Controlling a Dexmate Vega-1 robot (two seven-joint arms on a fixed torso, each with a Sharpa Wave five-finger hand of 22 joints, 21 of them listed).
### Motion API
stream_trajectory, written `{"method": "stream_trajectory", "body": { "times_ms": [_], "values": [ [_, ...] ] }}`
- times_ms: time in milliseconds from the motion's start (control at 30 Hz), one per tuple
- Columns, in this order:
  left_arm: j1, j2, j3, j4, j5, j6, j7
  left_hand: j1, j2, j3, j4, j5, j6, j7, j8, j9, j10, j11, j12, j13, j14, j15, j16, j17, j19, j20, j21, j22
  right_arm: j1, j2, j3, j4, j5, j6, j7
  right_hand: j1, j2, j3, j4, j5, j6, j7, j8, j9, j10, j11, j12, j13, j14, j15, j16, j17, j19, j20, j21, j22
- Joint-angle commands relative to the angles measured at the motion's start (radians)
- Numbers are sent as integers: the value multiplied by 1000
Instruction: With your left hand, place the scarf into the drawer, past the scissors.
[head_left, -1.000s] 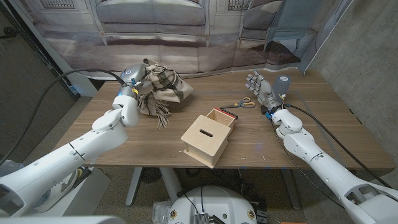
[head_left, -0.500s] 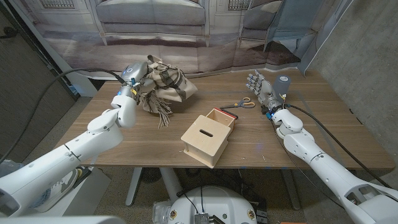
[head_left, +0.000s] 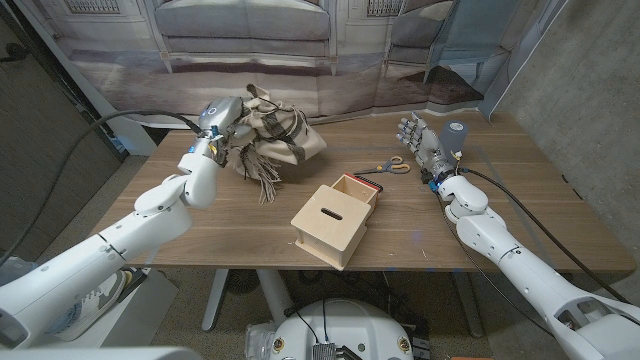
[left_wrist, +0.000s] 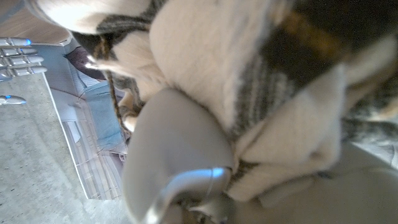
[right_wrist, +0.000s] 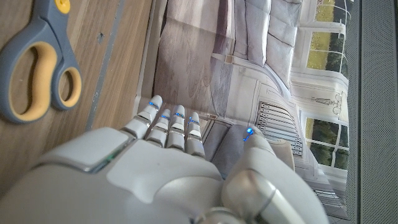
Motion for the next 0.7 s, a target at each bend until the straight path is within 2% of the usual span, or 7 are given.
{"method": "stream_trajectory", "body": {
  "times_ms": [33, 700],
  "values": [
    [-5, -14, -10, 6, 37, -80, -14, -24, 19, 5, 13, 1, 80, 75, 7, 2, 11, -4, -1, 4, 64, -191, -2, 7, -3, 4, 6, 2, -8, 1, 4, -7, -2, 12, -12, -1, 12, 4, -6, 0, 10, 2, 1, 3, 12, 2, 3, 5, 10, 0, 0, 2, 10, 1, -4, 3],
    [6, -26, -26, -15, 90, -124, -36, -30, 13, -3, 12, 3, 84, 72, 11, -1, 20, -9, -8, 10, 74, -191, -5, 18, -4, 2, 13, 2, -13, 0, 7, -17, -7, 16, -24, -2, 13, 2, -7, 0, 11, 1, 2, 3, 11, 2, 2, 5, 13, 1, 0, 3, 14, -2, -8, 3]
  ]
}}
